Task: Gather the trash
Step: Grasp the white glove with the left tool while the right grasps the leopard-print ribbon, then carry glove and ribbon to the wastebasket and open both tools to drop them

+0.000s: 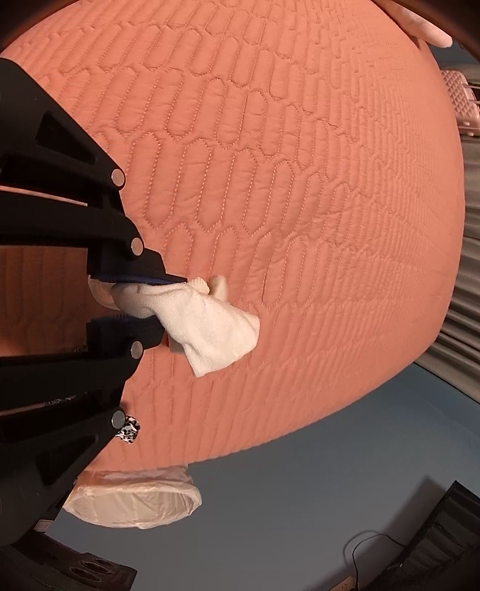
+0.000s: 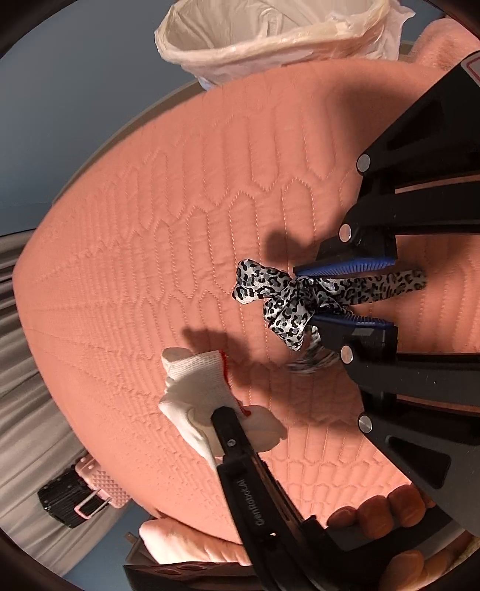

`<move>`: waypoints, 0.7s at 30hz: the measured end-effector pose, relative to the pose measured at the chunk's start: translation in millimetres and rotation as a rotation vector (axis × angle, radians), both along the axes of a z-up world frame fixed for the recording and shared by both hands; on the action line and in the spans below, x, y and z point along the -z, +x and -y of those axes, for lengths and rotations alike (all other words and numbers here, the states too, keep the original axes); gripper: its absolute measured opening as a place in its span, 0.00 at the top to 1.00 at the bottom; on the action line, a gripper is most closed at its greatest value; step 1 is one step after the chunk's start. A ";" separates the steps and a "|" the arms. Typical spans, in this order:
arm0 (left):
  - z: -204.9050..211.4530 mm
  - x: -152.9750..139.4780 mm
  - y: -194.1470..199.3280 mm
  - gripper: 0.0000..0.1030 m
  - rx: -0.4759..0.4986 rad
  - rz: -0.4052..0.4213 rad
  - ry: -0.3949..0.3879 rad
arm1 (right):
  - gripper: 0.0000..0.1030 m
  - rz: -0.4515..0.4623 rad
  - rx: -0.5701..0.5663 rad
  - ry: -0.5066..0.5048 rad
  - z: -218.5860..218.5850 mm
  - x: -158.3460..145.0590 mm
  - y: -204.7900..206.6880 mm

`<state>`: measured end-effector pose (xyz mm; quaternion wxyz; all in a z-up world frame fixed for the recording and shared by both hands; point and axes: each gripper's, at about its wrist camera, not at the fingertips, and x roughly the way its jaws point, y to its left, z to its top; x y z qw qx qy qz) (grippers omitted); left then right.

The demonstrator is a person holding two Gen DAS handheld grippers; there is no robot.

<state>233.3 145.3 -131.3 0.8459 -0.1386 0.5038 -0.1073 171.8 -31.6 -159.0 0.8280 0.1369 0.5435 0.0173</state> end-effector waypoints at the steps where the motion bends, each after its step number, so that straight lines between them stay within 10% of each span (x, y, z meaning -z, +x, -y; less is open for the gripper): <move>1: 0.3 -5.2 -3.0 0.88 0.002 0.008 -0.002 | 0.83 0.013 0.004 0.002 2.2 -6.1 -3.1; 21: 99.4 -131.8 -78.0 0.88 0.161 0.258 -0.036 | 0.83 0.338 0.135 -0.032 97.8 -160.3 -79.5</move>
